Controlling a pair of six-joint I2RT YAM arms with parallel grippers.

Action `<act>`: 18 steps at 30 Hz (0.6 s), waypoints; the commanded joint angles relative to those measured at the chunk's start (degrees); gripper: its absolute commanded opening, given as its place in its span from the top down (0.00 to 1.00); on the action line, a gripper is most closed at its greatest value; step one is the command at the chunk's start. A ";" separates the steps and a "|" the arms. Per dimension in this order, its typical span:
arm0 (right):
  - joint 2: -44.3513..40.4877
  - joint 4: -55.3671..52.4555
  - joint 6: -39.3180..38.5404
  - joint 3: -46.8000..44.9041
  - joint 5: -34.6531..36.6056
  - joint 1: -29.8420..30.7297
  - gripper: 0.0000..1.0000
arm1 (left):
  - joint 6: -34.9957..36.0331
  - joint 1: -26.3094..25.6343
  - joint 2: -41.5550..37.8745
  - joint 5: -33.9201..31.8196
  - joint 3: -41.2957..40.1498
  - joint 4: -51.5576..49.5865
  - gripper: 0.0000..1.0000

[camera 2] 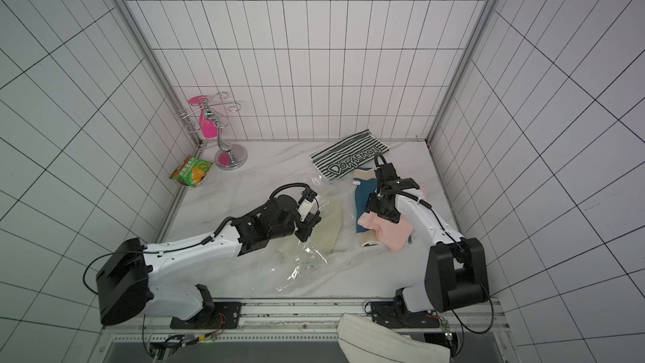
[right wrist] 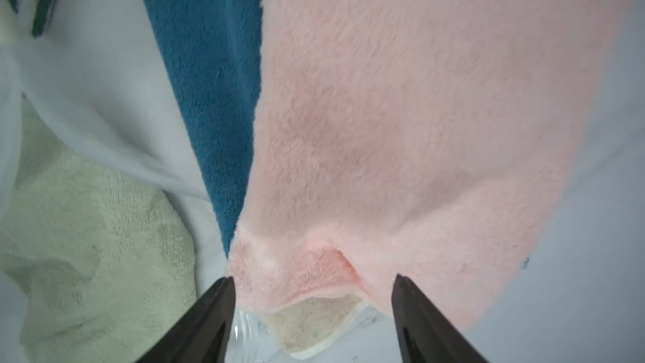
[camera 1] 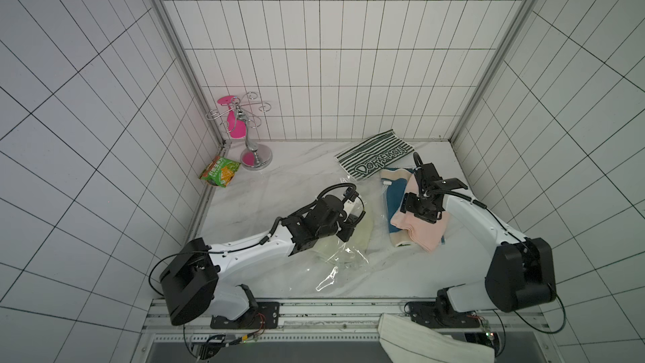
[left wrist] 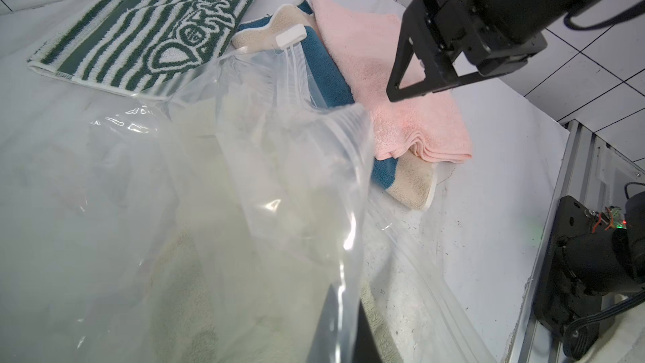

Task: Place the folded towel into the vacuum bag
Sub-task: Move the towel to the center of the board, then adjust the towel at the center of the board.

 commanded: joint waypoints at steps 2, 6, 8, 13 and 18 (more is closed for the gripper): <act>9.56 0.17 -0.16 6.91 3.02 -1.91 0.27 | 0.61 0.23 -2.07 0.77 -1.17 2.61 1.00; 15.54 1.10 -0.62 10.97 3.05 -2.07 0.28 | 0.61 0.23 -3.18 0.63 -1.98 2.39 1.00; 16.91 2.00 -0.70 11.09 3.39 -2.16 0.29 | 0.70 0.23 -3.56 -0.11 -2.29 2.51 1.00; 20.67 2.94 -1.21 10.30 2.11 -3.56 0.41 | 0.61 0.23 -3.09 -0.12 -2.21 2.78 1.00; 18.02 4.14 -1.93 7.79 2.23 -4.80 0.78 | 0.55 0.23 -2.92 -0.33 -1.87 2.69 1.00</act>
